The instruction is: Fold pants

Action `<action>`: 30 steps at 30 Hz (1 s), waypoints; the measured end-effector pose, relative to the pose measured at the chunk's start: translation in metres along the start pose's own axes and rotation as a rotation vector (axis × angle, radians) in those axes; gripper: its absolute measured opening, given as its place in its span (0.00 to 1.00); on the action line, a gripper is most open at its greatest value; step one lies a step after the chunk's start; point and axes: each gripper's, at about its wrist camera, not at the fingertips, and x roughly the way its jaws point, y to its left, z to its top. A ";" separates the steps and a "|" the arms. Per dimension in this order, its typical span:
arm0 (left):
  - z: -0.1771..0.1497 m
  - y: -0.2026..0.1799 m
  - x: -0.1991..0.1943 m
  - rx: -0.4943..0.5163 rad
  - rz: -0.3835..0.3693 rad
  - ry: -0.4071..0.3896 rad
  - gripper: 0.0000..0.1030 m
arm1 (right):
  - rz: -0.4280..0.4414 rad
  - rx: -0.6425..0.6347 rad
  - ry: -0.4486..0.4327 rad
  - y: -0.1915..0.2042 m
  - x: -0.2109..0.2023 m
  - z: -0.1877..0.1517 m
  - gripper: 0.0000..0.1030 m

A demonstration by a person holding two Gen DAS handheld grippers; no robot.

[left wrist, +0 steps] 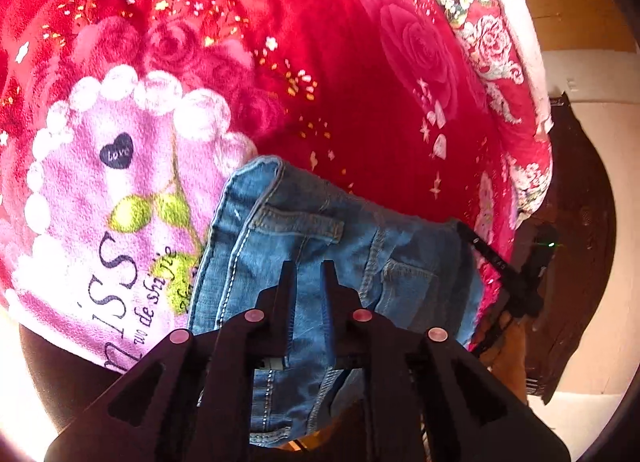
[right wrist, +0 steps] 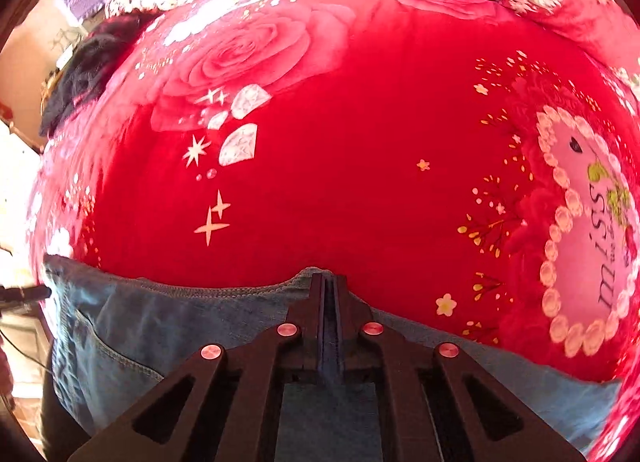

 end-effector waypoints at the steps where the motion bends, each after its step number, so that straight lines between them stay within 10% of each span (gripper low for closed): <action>1: -0.002 -0.004 0.004 0.019 0.032 0.010 0.09 | 0.020 0.036 -0.009 -0.004 -0.005 -0.003 0.07; 7: -0.012 -0.059 -0.015 0.215 0.036 -0.073 0.09 | 0.070 0.340 -0.142 -0.108 -0.074 -0.053 0.28; 11: -0.013 -0.124 0.011 0.351 0.002 -0.012 0.53 | -0.092 0.524 -0.135 -0.203 -0.103 -0.106 0.34; 14: -0.010 -0.175 0.055 0.387 -0.047 0.069 0.54 | -0.084 0.636 -0.136 -0.249 -0.113 -0.140 0.34; 21: -0.006 -0.239 0.161 0.345 0.074 0.217 0.54 | 0.035 0.737 -0.181 -0.278 -0.091 -0.151 0.47; 23: -0.016 -0.248 0.169 0.379 0.124 0.217 0.50 | 0.031 0.653 -0.172 -0.262 -0.078 -0.138 0.19; 27: -0.024 -0.254 0.177 0.426 0.162 0.184 0.50 | -0.017 0.574 -0.266 -0.247 -0.097 -0.135 0.19; 30: -0.019 -0.256 0.179 0.395 0.177 0.190 0.49 | -0.094 0.570 -0.147 -0.253 -0.070 -0.139 0.20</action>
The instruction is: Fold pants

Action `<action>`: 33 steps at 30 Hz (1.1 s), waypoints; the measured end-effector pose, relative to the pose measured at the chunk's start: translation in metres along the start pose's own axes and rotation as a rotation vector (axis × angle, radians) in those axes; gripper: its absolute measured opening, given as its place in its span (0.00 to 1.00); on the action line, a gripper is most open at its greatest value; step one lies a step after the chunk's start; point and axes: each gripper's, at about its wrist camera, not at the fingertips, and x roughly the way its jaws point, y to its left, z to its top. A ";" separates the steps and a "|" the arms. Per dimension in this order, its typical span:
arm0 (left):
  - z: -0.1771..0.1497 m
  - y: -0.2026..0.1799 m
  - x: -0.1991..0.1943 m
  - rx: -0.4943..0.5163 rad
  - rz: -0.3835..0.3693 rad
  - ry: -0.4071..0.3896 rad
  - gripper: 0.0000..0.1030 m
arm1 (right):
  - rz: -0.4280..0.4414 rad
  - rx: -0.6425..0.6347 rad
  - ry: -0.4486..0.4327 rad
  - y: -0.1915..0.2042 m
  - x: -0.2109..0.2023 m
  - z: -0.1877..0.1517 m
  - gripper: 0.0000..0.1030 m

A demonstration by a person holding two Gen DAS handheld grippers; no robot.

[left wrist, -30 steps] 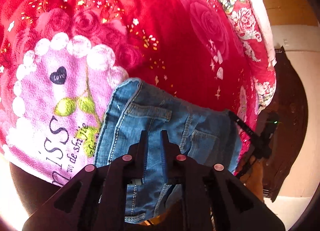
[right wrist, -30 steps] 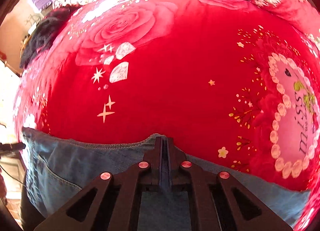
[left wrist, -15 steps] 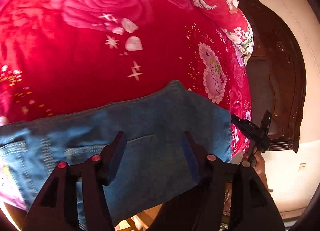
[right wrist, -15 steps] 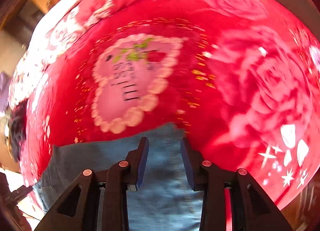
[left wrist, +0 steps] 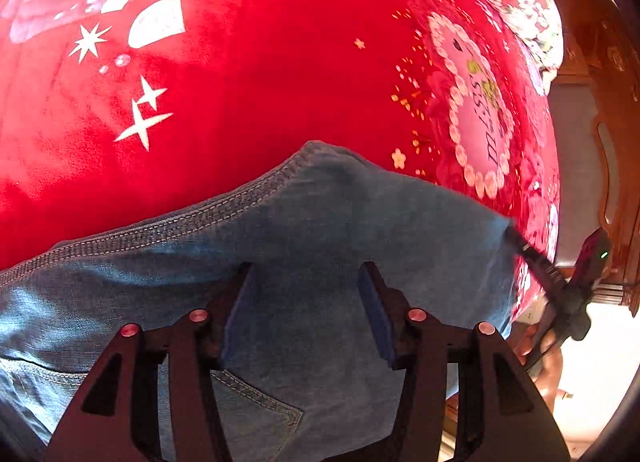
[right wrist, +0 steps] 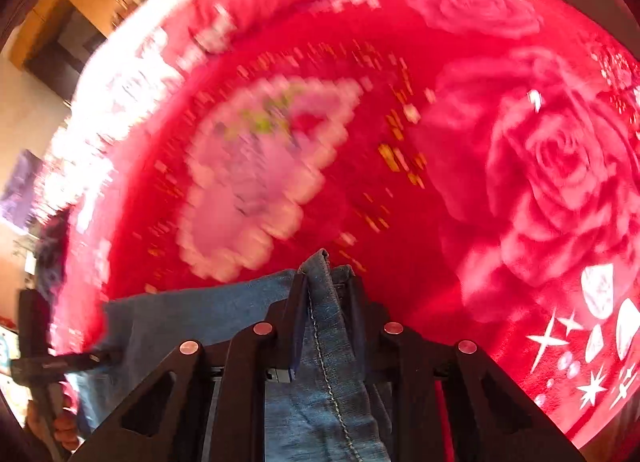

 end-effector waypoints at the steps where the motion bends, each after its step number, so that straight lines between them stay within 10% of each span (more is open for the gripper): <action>1: 0.000 -0.001 -0.001 -0.001 -0.004 0.010 0.49 | 0.009 0.009 -0.016 0.000 -0.005 -0.002 0.20; 6: -0.022 0.027 -0.053 0.040 -0.088 -0.001 0.48 | 0.180 0.161 -0.126 -0.032 -0.069 -0.029 0.28; 9: -0.053 0.062 -0.090 0.031 -0.167 0.002 0.48 | 0.189 0.234 -0.114 -0.061 -0.097 -0.073 0.54; 19: -0.181 0.176 -0.119 -0.307 -0.322 0.003 0.51 | 0.271 0.483 -0.044 -0.084 -0.069 -0.159 0.54; 26: -0.182 0.200 -0.095 -0.347 -0.260 -0.030 0.53 | 0.286 0.540 -0.055 -0.073 -0.054 -0.157 0.54; 28: -0.171 0.203 -0.083 -0.370 -0.222 -0.004 0.46 | 0.284 0.545 -0.054 -0.073 -0.051 -0.153 0.42; 29: -0.167 0.202 -0.082 -0.385 -0.220 0.004 0.28 | 0.294 0.541 -0.060 -0.072 -0.053 -0.151 0.12; 33: -0.157 0.201 -0.093 -0.345 -0.070 -0.026 0.22 | 0.318 0.459 -0.151 -0.058 -0.083 -0.146 0.08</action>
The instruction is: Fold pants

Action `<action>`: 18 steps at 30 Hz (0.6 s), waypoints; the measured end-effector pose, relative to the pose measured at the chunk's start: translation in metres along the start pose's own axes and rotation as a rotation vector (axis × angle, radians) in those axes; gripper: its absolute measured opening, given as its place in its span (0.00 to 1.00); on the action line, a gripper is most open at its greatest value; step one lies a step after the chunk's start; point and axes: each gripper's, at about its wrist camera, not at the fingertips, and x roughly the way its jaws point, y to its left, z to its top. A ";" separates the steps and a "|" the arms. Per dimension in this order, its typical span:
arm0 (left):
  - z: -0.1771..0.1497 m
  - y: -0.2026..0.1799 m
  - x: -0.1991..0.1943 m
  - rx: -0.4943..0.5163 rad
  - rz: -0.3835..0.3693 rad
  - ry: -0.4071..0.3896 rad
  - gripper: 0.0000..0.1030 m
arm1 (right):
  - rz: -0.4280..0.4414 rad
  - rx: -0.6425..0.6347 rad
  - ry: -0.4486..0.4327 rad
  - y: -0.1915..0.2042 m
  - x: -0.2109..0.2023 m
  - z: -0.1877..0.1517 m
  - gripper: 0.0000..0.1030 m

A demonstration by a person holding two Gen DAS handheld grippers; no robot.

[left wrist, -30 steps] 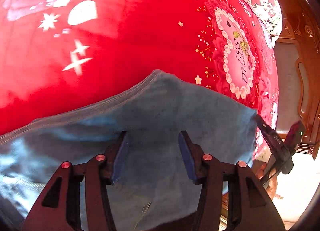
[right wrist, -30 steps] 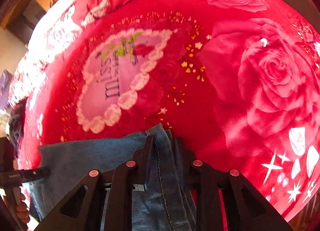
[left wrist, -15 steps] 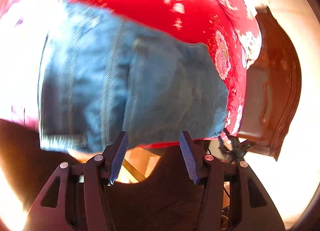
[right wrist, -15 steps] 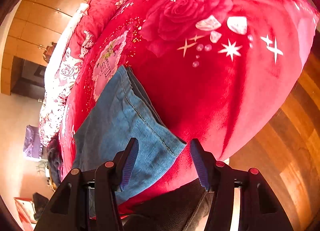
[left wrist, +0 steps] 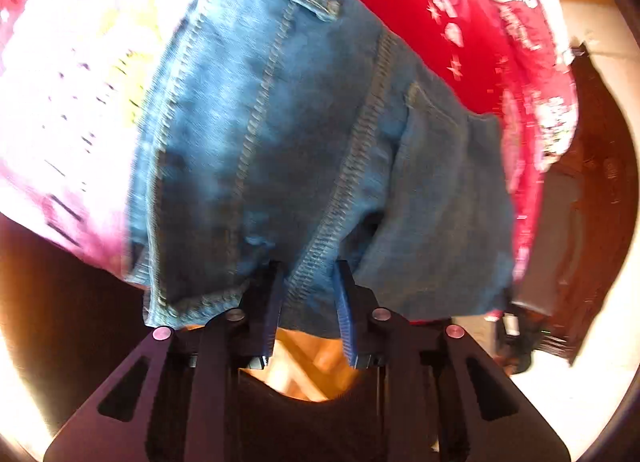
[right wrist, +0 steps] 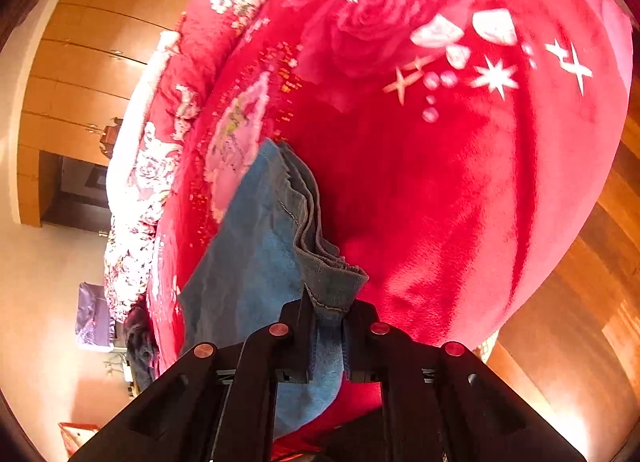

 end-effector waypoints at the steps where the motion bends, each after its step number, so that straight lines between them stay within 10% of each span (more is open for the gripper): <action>1: 0.003 0.003 0.005 -0.005 0.026 0.019 0.21 | -0.019 -0.006 0.007 -0.001 0.002 -0.001 0.09; 4: 0.005 0.004 0.003 -0.003 0.000 0.083 0.18 | -0.143 0.041 0.075 -0.019 0.021 -0.004 0.20; 8: 0.001 -0.036 -0.046 0.225 -0.009 -0.010 0.19 | -0.031 0.138 -0.027 -0.037 -0.002 -0.008 0.35; 10: 0.004 -0.064 -0.066 0.346 0.003 -0.053 0.32 | -0.010 0.164 -0.044 -0.044 -0.007 -0.011 0.48; 12: 0.014 -0.103 -0.072 0.443 0.021 -0.093 0.73 | 0.016 0.180 -0.031 -0.048 -0.002 -0.017 0.48; 18: 0.038 -0.244 -0.016 0.681 -0.026 -0.004 0.76 | 0.135 0.237 -0.017 -0.044 0.027 -0.034 0.48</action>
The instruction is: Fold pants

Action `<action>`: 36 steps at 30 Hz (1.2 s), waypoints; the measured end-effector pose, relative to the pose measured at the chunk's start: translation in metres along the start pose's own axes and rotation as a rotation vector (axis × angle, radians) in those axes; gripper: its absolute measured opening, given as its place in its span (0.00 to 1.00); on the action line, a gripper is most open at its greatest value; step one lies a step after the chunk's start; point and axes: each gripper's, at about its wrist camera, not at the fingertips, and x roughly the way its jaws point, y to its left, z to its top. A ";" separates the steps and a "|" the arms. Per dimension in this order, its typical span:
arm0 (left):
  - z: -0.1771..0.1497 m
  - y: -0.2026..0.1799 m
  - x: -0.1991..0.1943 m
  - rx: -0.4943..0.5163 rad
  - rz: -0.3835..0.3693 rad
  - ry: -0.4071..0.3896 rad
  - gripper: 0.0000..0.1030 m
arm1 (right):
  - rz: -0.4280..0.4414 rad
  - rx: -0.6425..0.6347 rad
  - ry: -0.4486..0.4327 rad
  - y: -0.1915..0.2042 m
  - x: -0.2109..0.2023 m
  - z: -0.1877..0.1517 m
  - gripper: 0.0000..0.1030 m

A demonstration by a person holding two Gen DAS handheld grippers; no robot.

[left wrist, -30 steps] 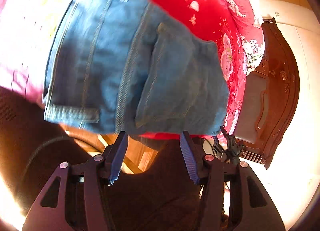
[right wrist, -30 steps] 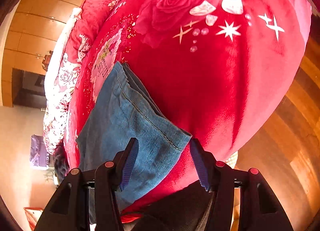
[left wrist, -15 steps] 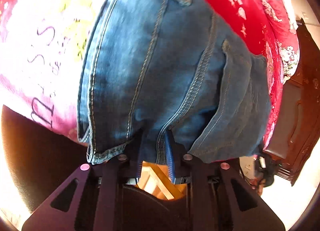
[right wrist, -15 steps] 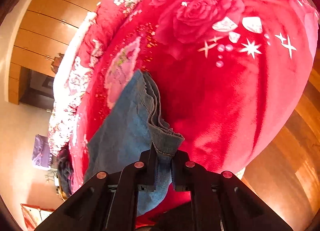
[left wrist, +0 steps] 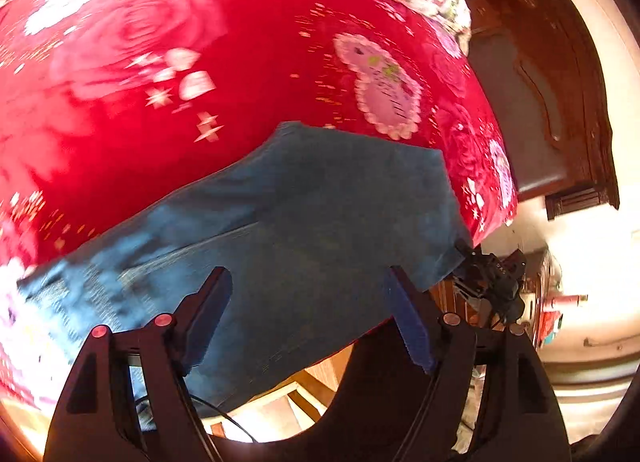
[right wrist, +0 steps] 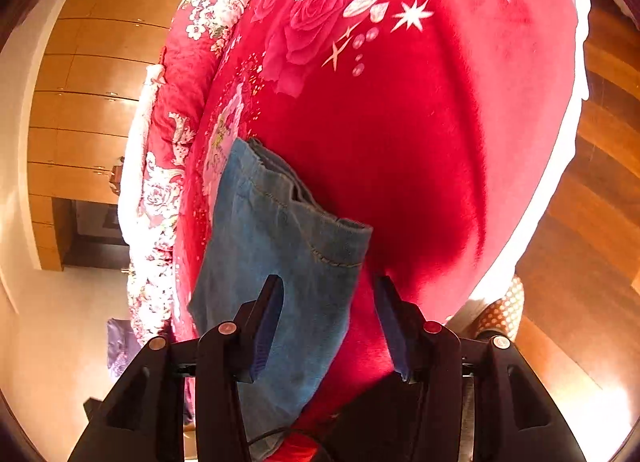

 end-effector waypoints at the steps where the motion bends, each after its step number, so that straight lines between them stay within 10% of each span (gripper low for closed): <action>1: 0.015 -0.024 0.016 0.058 0.006 0.031 0.76 | 0.029 -0.002 0.008 0.002 0.006 -0.002 0.48; 13: 0.125 -0.227 0.202 0.409 0.046 0.320 0.76 | 0.195 0.097 -0.077 -0.018 0.021 -0.008 0.46; 23: 0.139 -0.242 0.273 0.592 0.119 0.524 0.76 | 0.284 0.157 -0.085 -0.030 0.026 -0.002 0.46; 30: 0.105 -0.248 0.294 0.715 -0.010 0.685 0.85 | 0.293 0.167 -0.090 -0.032 0.025 -0.001 0.46; 36: 0.085 -0.258 0.289 0.829 -0.014 0.652 0.70 | 0.290 0.165 -0.096 -0.034 0.021 -0.002 0.43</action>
